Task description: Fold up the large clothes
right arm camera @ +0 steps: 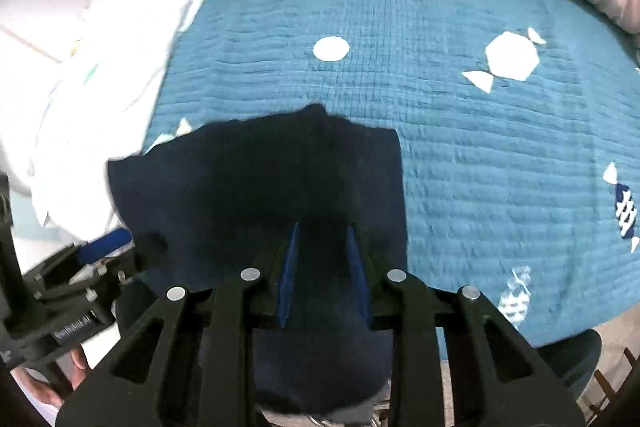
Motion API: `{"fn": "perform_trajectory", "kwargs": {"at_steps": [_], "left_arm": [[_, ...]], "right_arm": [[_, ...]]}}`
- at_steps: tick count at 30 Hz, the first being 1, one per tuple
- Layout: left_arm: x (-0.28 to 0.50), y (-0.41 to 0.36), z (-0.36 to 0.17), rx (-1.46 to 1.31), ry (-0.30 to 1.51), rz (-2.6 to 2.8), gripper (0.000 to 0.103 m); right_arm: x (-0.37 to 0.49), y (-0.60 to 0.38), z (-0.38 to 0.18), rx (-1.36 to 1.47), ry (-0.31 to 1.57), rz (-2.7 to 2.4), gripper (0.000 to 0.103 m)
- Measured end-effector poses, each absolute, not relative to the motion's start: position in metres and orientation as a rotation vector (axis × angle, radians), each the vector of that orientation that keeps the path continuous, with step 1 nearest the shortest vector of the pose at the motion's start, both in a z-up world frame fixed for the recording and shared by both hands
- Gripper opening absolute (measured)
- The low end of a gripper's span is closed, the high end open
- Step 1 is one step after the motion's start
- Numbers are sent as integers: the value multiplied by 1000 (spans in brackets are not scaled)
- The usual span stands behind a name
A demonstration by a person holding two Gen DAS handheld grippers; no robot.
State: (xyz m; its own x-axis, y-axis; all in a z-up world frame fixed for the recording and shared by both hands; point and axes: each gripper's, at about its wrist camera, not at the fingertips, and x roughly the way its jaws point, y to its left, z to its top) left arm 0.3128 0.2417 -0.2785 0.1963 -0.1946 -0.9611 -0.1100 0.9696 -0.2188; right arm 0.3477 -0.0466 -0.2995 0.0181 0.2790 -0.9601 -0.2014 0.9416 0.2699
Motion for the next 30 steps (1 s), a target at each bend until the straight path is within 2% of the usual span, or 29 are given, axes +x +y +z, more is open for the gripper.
{"fn": "perform_trajectory", "kwargs": {"at_steps": [6, 8, 10, 13, 15, 16, 17, 18, 19, 20, 25, 30], "left_arm": [[382, 267, -361, -364, 1521, -32, 62], [387, 273, -380, -407, 1538, -37, 64], [386, 276, -383, -414, 1535, -54, 65], [380, 275, -374, -386, 1531, -58, 65], [373, 275, -360, -372, 1516, -63, 66], [369, 275, -355, -362, 1507, -62, 66], [363, 276, -346, -340, 1495, -60, 67], [357, 274, -342, -324, 1491, -58, 78], [350, 275, -335, -303, 1493, -49, 92], [343, 277, -329, -290, 1487, -44, 92], [313, 288, -313, -281, 1477, -52, 92], [294, 300, -332, -354, 1532, -74, 92]], "right_arm": [[373, -44, -341, 77, 1547, 295, 15], [379, -51, -353, 121, 1556, 290, 5], [383, -59, -360, 151, 1564, 289, 0], [383, -66, -355, 187, 1579, 311, 0], [381, -71, -344, 223, 1597, 346, 4], [378, -75, -337, 236, 1606, 356, 7], [375, -79, -331, 230, 1600, 363, 18], [370, -82, -321, 223, 1586, 368, 29], [364, -88, -312, 213, 1563, 362, 68], [359, -93, -304, 207, 1537, 344, 89], [338, -107, -291, 164, 1532, 345, 92], [321, -107, -311, 128, 1605, 360, 93]]}}
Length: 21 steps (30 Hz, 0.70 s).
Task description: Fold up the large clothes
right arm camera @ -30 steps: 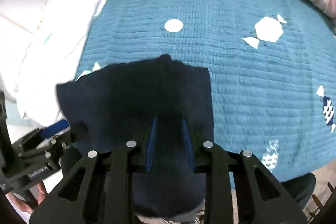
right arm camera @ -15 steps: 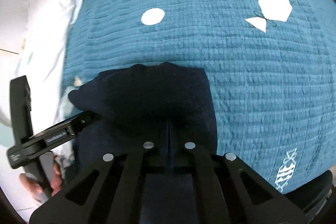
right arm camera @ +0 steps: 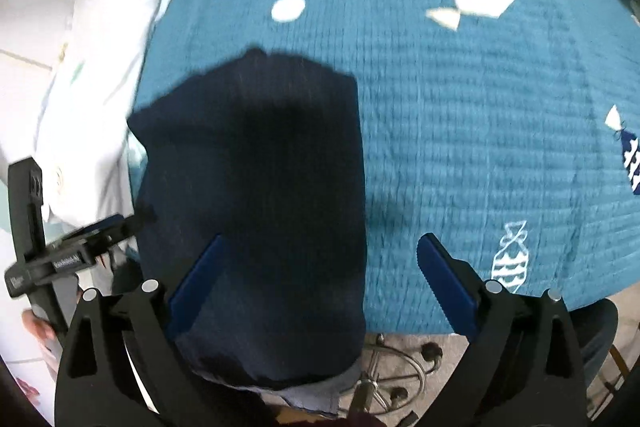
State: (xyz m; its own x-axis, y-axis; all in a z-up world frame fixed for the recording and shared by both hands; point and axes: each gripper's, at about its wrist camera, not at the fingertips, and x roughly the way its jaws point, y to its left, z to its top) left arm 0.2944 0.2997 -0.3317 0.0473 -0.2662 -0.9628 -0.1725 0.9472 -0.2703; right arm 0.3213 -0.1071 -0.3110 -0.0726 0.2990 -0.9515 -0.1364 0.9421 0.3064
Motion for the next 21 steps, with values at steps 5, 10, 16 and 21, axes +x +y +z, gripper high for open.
{"fn": "perform_trajectory", "kwargs": {"at_steps": [5, 10, 16, 21], "left_arm": [[287, 304, -362, -410, 1608, -56, 92], [281, 297, -373, -453, 1608, -98, 92], [281, 290, -388, -490, 1584, -112, 98], [276, 281, -389, -499, 1547, -110, 98]], "right_arm": [[309, -105, -346, 144, 1704, 354, 93], [303, -99, -361, 172, 1732, 369, 93], [301, -85, -379, 229, 1755, 424, 95], [301, -81, -396, 337, 1749, 434, 94]]}}
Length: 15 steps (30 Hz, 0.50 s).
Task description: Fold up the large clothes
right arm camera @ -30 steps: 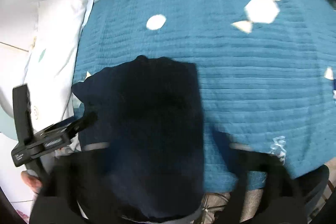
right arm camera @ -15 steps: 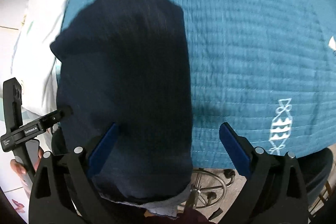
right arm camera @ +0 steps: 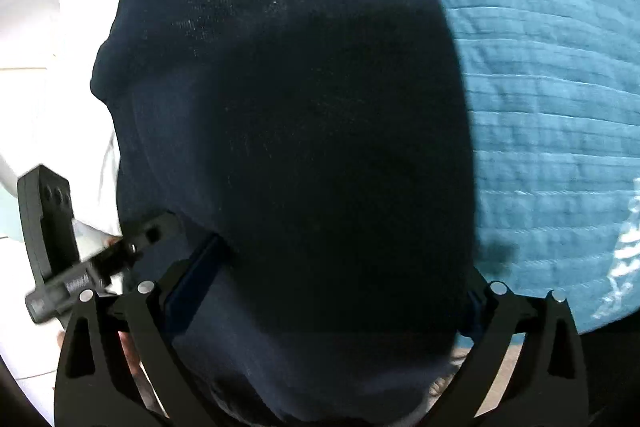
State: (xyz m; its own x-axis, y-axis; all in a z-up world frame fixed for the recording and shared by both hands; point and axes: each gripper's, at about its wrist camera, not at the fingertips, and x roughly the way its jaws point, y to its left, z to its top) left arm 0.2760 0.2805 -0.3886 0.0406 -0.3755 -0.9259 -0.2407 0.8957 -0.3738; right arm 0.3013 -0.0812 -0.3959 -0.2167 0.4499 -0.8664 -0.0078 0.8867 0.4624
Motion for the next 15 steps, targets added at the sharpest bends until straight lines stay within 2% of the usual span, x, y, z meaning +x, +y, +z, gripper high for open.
{"fn": "perform_trajectory", "kwargs": {"at_steps": [3, 5, 7, 8, 9, 11, 15], "left_arm": [[266, 267, -385, -432, 1532, -99, 95], [261, 262, -379, -411, 1534, -86, 86], [256, 256, -370, -383, 1529, -64, 74], [253, 254, -365, -375, 1527, -57, 71], [247, 254, -361, -415, 1536, -85, 57], [241, 247, -352, -440, 1536, -101, 56], [235, 220, -355, -486, 1586, -176, 56]], "right_arm": [[298, -81, -386, 325, 1720, 441, 79], [297, -85, -380, 338, 1722, 440, 62], [298, -93, -374, 366, 1717, 450, 52], [298, -96, -370, 381, 1712, 461, 47], [298, -100, -364, 394, 1704, 468, 44], [299, -103, -355, 384, 1687, 463, 40], [301, -122, -334, 339, 1641, 435, 38]]}}
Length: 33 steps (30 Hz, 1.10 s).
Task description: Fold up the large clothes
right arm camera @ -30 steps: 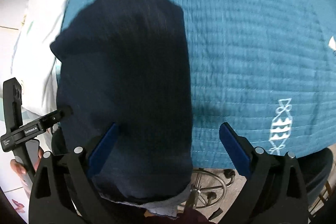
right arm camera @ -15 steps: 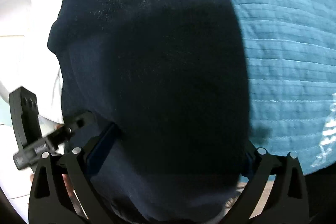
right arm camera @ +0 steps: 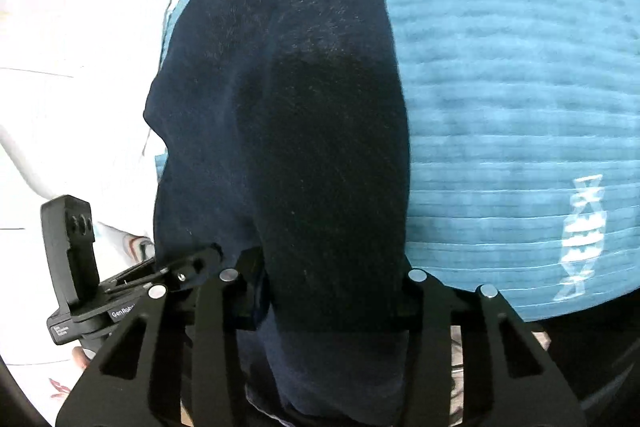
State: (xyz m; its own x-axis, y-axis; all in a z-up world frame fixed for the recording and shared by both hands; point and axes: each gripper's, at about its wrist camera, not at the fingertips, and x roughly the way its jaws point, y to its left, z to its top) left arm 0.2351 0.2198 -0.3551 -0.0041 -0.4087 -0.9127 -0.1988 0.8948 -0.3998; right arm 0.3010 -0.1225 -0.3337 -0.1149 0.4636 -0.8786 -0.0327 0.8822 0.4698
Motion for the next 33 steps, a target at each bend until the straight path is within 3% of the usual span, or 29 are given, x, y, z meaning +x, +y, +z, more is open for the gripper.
{"fn": "perform_trajectory", "kwargs": {"at_steps": [3, 5, 7, 12, 16, 18, 20, 21, 22, 23, 25, 27, 33], "left_arm": [[235, 197, -360, -445, 1588, -197, 56], [239, 188, -365, -432, 1581, -178, 68], [241, 190, -372, -406, 1564, -108, 92], [242, 193, -388, -520, 1559, -122, 93], [243, 174, -379, -541, 1569, -208, 92], [241, 163, -376, -519, 1573, -231, 91], [241, 154, -375, -495, 1573, -216, 91], [241, 147, -375, -493, 1572, -210, 87], [244, 143, -377, -486, 1577, -173, 72], [246, 138, -376, -470, 1586, -134, 68], [248, 121, -370, -438, 1581, -117, 49], [245, 117, -363, -444, 1575, -127, 36], [248, 90, -362, -387, 1589, -94, 33]], "right_arm": [[302, -145, -332, 339, 1634, 401, 38], [300, -160, -339, 365, 1651, 362, 38], [297, -167, -358, 416, 1680, 353, 41], [294, -171, -367, 409, 1698, 358, 48], [309, -164, -380, 463, 1728, 377, 62], [312, -156, -382, 438, 1733, 413, 79], [313, -144, -388, 387, 1725, 403, 81], [314, -139, -389, 353, 1718, 396, 80], [314, -137, -389, 336, 1710, 391, 75], [314, -138, -385, 351, 1708, 387, 65], [314, -145, -374, 382, 1692, 382, 51], [312, -153, -363, 404, 1676, 409, 44], [310, -151, -354, 384, 1660, 406, 42]]}}
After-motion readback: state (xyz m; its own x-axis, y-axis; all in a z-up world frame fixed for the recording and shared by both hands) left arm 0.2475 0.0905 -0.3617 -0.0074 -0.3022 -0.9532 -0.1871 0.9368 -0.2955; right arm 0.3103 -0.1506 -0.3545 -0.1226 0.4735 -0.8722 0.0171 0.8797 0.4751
